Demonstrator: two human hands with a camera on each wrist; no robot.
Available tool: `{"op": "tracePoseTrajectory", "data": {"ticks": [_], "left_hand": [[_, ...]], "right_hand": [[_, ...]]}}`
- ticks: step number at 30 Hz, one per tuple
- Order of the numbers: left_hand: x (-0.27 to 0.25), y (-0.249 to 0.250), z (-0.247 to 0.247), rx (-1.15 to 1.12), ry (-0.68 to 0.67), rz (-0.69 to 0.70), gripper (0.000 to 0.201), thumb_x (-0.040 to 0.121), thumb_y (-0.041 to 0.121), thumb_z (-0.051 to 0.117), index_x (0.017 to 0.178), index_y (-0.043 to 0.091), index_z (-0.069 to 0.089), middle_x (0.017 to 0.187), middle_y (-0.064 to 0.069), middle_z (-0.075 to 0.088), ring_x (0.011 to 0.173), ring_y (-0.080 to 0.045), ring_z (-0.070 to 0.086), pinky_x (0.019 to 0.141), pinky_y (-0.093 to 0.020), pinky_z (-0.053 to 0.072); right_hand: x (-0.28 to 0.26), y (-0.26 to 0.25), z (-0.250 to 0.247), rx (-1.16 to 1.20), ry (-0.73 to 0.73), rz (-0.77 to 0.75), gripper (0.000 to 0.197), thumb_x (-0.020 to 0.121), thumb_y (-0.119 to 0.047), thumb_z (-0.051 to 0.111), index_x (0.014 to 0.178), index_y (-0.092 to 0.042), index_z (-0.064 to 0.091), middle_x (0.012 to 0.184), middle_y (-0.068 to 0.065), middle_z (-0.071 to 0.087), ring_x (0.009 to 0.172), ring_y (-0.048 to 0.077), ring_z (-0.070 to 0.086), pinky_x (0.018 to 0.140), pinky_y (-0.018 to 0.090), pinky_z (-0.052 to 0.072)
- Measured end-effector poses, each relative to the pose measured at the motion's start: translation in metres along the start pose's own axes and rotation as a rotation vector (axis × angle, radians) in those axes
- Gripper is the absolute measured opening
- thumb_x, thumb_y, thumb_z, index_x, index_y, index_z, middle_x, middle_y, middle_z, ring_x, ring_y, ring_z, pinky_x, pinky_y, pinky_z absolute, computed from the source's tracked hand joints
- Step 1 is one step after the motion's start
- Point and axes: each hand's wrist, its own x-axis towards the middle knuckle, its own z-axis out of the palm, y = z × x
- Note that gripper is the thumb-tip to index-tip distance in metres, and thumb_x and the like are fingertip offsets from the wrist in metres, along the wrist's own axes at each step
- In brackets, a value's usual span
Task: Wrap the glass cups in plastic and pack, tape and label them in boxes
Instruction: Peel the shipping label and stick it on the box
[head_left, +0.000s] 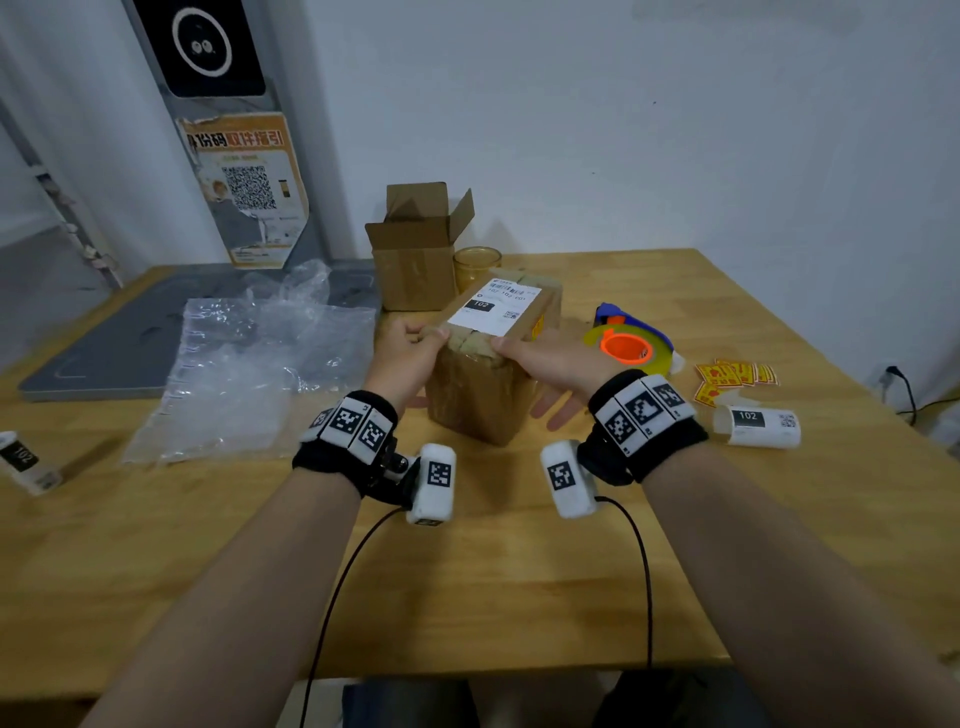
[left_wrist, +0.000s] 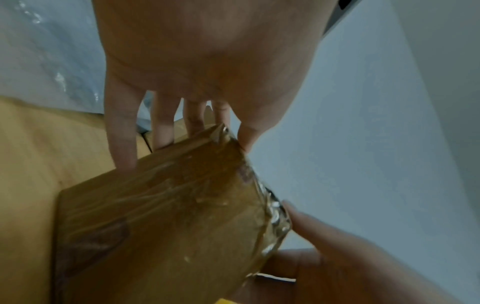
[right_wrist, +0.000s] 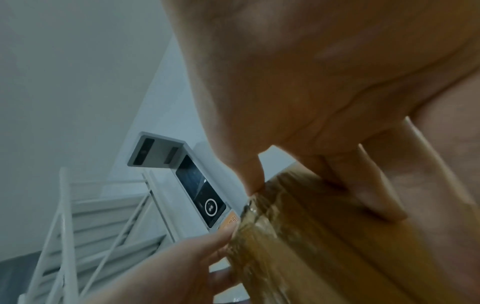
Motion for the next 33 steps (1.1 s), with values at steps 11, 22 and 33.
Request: {"op": "tracePoseTrajectory", "data": {"ticks": [11, 22, 33], "left_hand": [[-0.025, 0.025, 0.019, -0.026, -0.034, 0.076, 0.019, 0.099, 0.038, 0.066, 0.097, 0.023, 0.076, 0.093, 0.000, 0.077, 0.091, -0.023, 0.073, 0.086, -0.043, 0.062], [0.028, 0.116, 0.096, -0.075, -0.105, 0.277, 0.024, 0.106, 0.028, 0.055, 0.085, 0.036, 0.065, 0.097, 0.005, 0.068, 0.101, -0.021, 0.067, 0.080, -0.040, 0.062], [0.173, 0.115, 0.196, -0.115, -0.175, 0.054, 0.037, 0.106, 0.023, 0.056, 0.141, 0.012, 0.060, 0.129, -0.012, 0.066, 0.113, -0.037, 0.066, 0.087, -0.045, 0.061]], "right_hand": [[-0.001, 0.003, -0.013, 0.522, 0.066, -0.087, 0.040, 0.107, -0.030, 0.046, 0.146, -0.023, 0.049, 0.143, 0.005, 0.055, 0.130, 0.033, 0.055, 0.089, 0.057, 0.061], [0.034, -0.015, -0.119, 0.651, 0.416, -0.367, 0.044, 0.100, -0.008, 0.045, 0.134, -0.031, 0.059, 0.125, -0.005, 0.069, 0.116, 0.020, 0.063, 0.098, 0.055, 0.055], [0.184, 0.014, -0.201, 0.472, 0.409, -0.152, 0.048, 0.099, -0.011, 0.047, 0.146, -0.011, 0.052, 0.146, 0.018, 0.055, 0.129, 0.038, 0.059, 0.096, 0.055, 0.058]]}}
